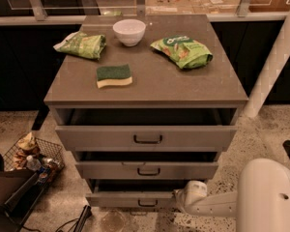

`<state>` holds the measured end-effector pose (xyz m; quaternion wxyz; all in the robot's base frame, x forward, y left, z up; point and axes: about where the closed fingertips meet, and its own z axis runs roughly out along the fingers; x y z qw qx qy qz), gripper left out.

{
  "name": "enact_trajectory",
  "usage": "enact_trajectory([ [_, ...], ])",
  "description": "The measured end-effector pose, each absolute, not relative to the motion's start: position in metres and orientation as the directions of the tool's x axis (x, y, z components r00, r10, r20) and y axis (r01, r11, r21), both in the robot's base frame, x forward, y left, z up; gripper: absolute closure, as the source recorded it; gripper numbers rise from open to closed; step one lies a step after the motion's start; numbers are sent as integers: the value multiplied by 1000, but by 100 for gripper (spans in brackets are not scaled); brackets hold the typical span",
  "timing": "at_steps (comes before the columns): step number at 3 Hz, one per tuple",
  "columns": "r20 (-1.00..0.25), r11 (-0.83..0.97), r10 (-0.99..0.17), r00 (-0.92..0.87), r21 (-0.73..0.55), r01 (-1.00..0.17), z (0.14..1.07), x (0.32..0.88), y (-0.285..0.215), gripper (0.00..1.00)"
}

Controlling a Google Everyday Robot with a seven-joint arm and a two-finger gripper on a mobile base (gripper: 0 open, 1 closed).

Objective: Open bottom drawer

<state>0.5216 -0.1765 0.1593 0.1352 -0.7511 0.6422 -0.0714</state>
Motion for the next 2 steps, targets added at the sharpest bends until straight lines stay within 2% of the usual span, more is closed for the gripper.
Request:
enact_trajectory([
  [2, -52, -146, -985, 167, -280, -949, 170, 502, -174, 100],
])
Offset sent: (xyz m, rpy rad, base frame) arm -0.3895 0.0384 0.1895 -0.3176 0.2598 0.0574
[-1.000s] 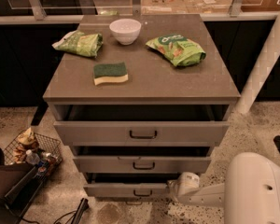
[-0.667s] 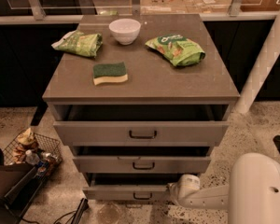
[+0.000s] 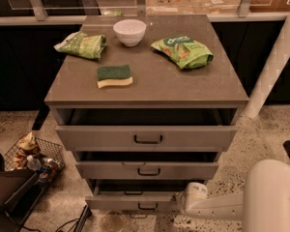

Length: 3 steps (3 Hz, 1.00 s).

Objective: Open bottom drawer

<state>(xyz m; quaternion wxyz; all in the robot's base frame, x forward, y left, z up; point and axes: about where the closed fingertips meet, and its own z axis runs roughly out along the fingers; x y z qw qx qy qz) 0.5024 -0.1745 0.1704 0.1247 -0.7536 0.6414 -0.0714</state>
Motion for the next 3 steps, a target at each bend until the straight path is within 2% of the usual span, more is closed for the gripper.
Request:
enact_trajectory([
  [2, -54, -147, -984, 167, -269, -952, 171, 502, -174, 100],
  [3, -61, -130, -987, 147, -224, -966, 166, 479, -175, 100],
])
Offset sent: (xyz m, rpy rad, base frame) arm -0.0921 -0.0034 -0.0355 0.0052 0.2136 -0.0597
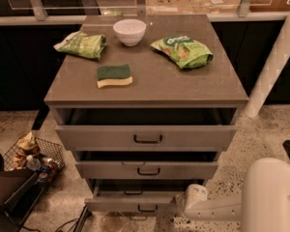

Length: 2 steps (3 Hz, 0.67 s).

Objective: Open bottom drawer

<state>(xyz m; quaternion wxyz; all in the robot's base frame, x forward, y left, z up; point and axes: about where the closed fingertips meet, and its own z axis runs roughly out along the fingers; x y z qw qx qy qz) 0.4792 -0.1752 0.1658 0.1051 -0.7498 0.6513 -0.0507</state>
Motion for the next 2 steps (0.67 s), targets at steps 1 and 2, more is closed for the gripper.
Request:
enact_trajectory([
  [1, -61, -130, -987, 147, -224, -966, 168, 479, -175, 100],
  [2, -61, -130, -987, 146, -223, -966, 169, 479, -175, 100],
])
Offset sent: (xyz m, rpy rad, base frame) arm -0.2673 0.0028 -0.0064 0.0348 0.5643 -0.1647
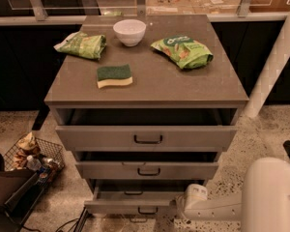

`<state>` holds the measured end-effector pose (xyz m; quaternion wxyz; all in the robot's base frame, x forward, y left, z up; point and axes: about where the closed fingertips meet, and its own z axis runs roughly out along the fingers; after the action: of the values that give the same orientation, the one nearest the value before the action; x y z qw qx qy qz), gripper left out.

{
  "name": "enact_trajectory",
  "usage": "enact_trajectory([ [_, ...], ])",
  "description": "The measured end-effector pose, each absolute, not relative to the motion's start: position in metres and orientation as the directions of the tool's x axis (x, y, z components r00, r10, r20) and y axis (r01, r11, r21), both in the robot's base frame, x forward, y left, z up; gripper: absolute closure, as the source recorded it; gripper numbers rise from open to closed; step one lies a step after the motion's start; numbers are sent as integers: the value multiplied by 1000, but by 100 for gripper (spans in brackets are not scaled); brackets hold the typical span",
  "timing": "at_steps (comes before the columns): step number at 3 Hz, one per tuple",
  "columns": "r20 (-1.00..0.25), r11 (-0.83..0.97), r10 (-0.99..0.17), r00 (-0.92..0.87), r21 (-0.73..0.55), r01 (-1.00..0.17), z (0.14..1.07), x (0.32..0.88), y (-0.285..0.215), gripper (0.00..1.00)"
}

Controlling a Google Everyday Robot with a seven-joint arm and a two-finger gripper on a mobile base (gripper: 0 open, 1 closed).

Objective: Open bottom drawer

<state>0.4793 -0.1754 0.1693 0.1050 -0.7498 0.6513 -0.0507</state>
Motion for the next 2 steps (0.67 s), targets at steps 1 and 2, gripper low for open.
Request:
enact_trajectory([
  [1, -61, -129, -987, 146, -223, -966, 170, 479, -175, 100],
  [2, -64, -126, -988, 142, -206, -970, 170, 471, -175, 100],
])
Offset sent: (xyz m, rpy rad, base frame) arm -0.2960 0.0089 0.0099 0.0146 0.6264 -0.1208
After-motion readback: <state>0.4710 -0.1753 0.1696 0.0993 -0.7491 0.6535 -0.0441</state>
